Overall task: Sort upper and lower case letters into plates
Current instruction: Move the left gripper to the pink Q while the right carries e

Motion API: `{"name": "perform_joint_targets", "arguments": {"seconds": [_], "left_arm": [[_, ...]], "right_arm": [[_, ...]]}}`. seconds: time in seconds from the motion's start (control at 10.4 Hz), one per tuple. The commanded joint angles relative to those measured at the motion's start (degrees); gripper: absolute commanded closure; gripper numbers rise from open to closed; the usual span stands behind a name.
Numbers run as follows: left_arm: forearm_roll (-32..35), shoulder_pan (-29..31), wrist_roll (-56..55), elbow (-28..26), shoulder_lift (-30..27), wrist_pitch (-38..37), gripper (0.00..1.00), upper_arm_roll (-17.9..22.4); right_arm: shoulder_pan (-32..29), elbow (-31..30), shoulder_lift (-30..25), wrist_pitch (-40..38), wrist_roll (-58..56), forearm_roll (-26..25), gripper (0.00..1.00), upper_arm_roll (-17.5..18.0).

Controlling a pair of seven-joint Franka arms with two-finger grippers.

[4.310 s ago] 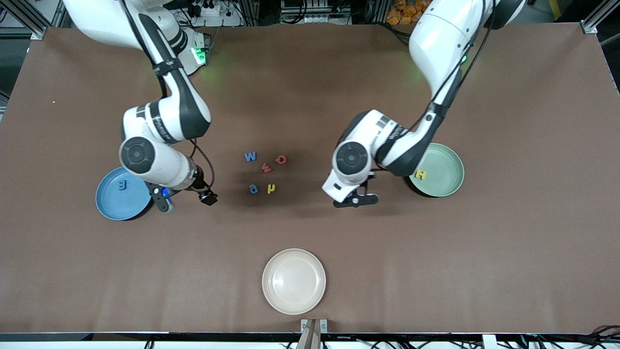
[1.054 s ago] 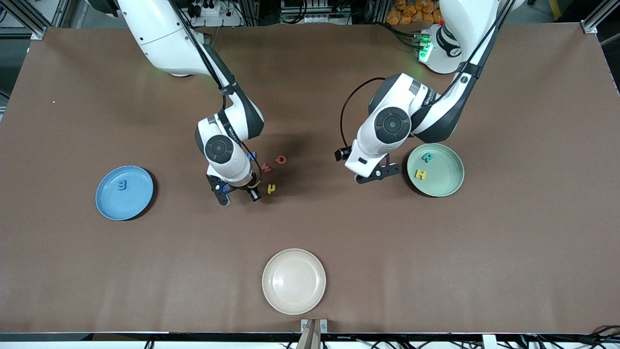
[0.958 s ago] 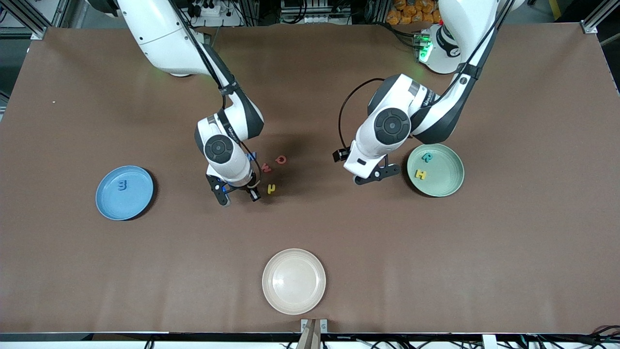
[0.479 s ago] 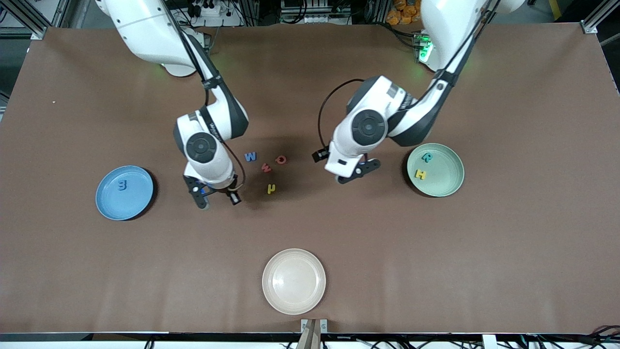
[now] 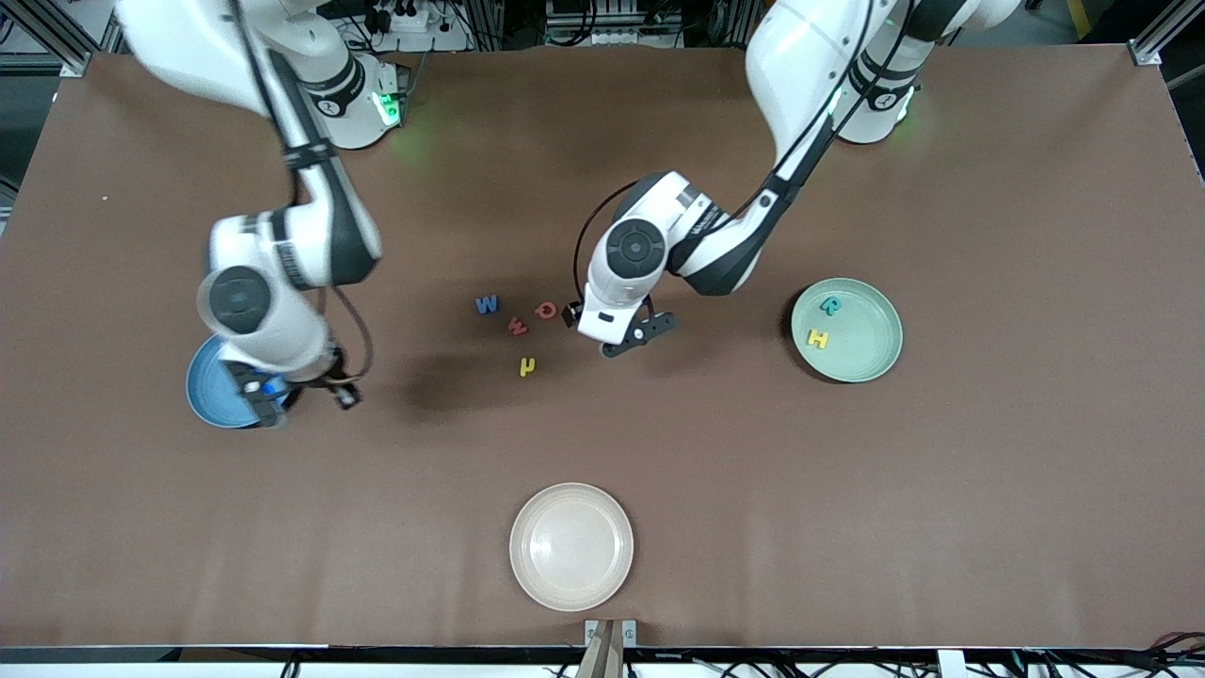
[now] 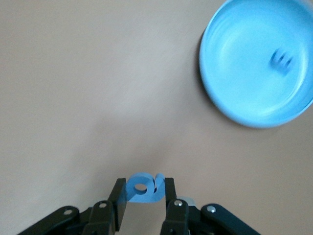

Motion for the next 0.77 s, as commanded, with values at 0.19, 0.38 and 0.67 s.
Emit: {"name": "perform_joint_targets", "arguments": {"seconds": [0.19, 0.38, 0.67], "left_arm": [[10.3, -4.8, -18.5, 6.2, 4.6, 0.3, 0.0, 0.4], [10.3, -5.5, -25.9, 8.9, 5.8, 0.3, 0.0, 0.4], [10.2, -6.4, -31.0, 10.9, 7.5, 0.4, 0.0, 0.3]], "right_arm": [[-20.2, -1.8, -0.4, -2.9, -28.4, -0.1, 1.0, 0.9], [-22.7, -2.0, 0.7, -3.3, -33.0, 0.1, 1.0, 1.0], [-22.4, -1.5, 1.5, -3.1, -33.5, 3.9, 1.0, 1.0]]}}
